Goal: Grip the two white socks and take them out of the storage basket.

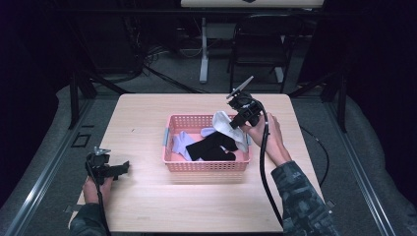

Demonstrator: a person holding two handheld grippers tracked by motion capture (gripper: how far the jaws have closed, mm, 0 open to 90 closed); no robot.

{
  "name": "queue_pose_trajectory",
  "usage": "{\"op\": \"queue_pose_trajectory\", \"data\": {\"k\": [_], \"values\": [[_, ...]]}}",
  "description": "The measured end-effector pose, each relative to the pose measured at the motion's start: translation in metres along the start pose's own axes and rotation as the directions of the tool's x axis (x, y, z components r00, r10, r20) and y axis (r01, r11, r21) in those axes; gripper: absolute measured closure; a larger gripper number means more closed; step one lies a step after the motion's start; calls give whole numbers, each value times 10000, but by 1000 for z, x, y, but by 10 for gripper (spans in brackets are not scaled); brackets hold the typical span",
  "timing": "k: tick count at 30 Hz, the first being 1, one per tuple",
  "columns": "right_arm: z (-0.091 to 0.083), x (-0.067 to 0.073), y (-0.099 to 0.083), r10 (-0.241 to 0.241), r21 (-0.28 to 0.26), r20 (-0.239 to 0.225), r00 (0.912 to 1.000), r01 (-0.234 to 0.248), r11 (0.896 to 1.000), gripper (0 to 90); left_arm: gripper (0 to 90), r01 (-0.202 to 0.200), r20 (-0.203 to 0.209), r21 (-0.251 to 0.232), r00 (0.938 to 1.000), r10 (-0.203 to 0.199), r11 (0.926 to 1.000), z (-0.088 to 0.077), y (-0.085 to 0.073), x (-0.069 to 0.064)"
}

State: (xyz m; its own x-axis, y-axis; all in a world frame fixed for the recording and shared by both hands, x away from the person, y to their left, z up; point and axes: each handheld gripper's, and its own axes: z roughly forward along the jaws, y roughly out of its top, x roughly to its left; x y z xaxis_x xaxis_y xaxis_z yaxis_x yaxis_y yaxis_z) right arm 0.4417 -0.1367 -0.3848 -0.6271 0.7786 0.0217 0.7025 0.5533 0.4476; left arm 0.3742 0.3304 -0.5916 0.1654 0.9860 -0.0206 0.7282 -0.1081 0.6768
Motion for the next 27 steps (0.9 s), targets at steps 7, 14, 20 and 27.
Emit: {"op": "queue_pose_trajectory", "data": {"k": [7, 14, 20, 27], "values": [[-22, -3, -3, -43, -311, 229, 9997, 50, 9995, 865, 5, 4, 0, -4, 10000, -4, 10000, 0, 0, 0], [-40, -13, -12, 151, -500, 488, 9987, -126, 9987, 865, 5, 2, -1, -3, 10000, -2, 10000, 0, 0, 0], [-51, -28, -26, 498, -611, 700, 9963, -456, 9971, 865, 5, 3, 0, -3, 10000, -3, 10000, 0, 0, 0], [-59, -50, -46, 1001, -483, 978, 9902, -958, 9942, 865, 5, 4, 2, -4, 10000, -4, 10000, 0, 0, 0]]}}
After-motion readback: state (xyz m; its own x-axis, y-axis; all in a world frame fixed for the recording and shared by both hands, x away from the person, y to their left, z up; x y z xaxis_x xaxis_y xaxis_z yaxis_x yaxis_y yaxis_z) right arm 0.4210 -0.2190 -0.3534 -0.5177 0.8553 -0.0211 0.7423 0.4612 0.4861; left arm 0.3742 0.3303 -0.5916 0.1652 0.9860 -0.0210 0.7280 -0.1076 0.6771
